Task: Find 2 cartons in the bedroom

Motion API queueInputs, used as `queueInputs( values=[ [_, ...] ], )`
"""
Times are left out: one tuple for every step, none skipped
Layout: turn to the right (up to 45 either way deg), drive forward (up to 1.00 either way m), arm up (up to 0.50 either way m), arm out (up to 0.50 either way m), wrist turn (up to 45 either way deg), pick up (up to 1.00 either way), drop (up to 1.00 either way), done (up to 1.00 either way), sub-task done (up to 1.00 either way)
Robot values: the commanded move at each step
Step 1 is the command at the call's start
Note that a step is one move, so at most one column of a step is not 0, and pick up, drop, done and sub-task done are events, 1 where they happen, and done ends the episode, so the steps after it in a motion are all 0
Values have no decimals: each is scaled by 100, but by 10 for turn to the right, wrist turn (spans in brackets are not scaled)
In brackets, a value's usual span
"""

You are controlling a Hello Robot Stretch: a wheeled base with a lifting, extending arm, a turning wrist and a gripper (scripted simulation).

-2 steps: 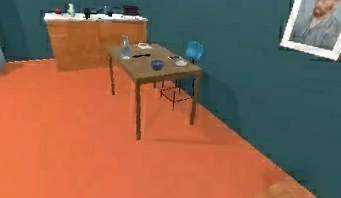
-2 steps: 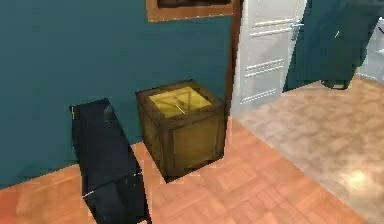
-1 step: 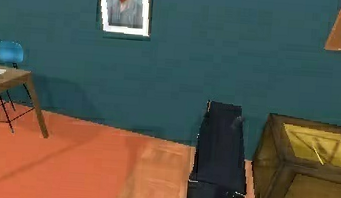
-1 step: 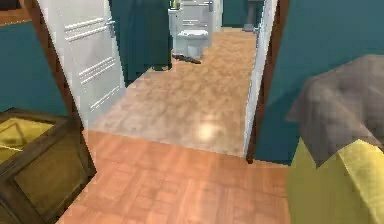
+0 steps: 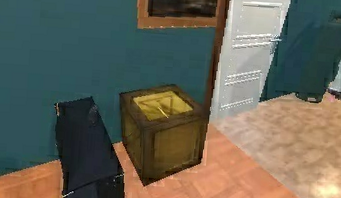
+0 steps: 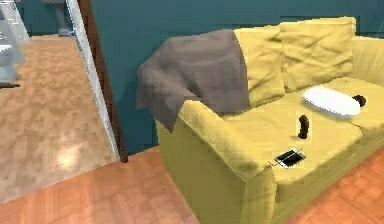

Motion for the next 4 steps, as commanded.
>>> queueInputs(
  values=[
    [390, 0, 0, 0, 0, 0, 0, 0, 0],
    [0, 100, 0, 0, 0, 0, 0, 0, 0],
    [30, 0, 0, 0, 0, 0, 0, 0, 0],
    [0, 40, 0, 0, 0, 0, 0, 0, 0]
  ],
)
